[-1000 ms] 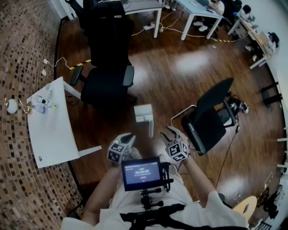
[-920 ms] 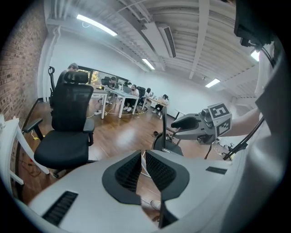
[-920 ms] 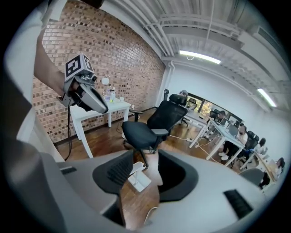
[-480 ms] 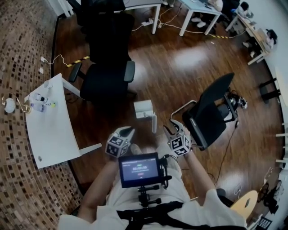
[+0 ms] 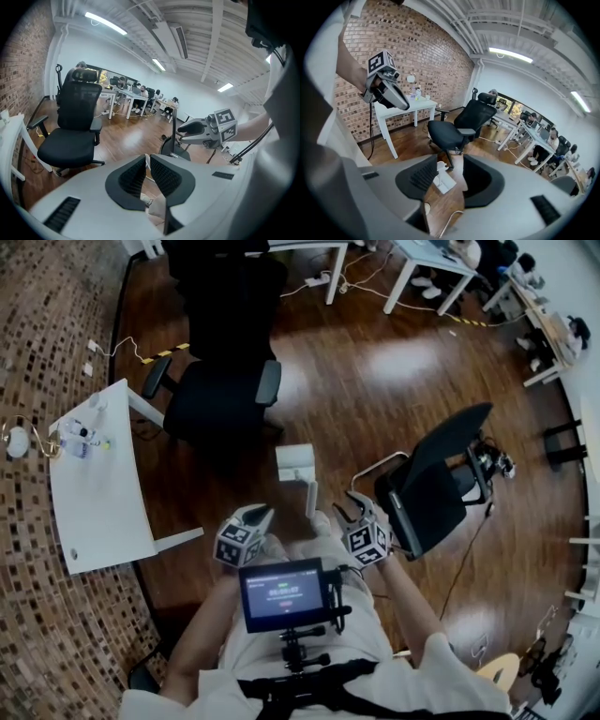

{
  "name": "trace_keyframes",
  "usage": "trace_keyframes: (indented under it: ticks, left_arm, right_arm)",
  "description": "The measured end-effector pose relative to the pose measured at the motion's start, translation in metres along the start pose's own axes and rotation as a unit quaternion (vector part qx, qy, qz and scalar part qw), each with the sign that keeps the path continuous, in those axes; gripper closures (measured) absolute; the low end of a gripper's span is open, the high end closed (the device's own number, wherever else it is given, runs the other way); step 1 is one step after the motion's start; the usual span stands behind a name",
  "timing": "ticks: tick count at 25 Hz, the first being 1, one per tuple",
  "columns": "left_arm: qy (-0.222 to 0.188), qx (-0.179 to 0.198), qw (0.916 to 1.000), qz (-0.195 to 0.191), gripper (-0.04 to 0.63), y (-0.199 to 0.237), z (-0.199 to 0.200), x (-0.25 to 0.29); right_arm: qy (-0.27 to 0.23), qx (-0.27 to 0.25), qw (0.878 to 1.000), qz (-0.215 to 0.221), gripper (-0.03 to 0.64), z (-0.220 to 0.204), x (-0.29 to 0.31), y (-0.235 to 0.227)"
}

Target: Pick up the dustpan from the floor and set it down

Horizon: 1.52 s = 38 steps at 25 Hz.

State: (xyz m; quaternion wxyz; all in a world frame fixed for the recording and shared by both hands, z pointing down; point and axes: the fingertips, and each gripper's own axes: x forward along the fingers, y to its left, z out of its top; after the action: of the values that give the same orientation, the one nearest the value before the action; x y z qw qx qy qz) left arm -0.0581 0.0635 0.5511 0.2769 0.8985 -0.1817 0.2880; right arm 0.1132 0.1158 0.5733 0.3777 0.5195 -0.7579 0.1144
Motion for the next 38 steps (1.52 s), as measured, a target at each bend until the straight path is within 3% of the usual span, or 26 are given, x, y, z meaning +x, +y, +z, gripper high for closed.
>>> trace_keyframes:
  ticks: [12, 18, 38]
  left_arm:
    - [0.011, -0.027, 0.9982, 0.051, 0.571, -0.002, 0.018, 0.025]
    - [0.014, -0.05, 0.9958, 0.076, 0.571, 0.008, 0.018, 0.029]
    - [0.056, -0.064, 0.9931, 0.081, 0.571, -0.004, 0.013, 0.072]
  right_arm:
    - [0.017, -0.048, 0.995, 0.081, 0.434, -0.02, 0.043, -0.019]
    - [0.029, -0.098, 0.988, 0.117, 0.434, -0.035, 0.074, -0.013]
    - [0.045, -0.164, 0.969, 0.178, 0.434, -0.085, 0.153, 0.005]
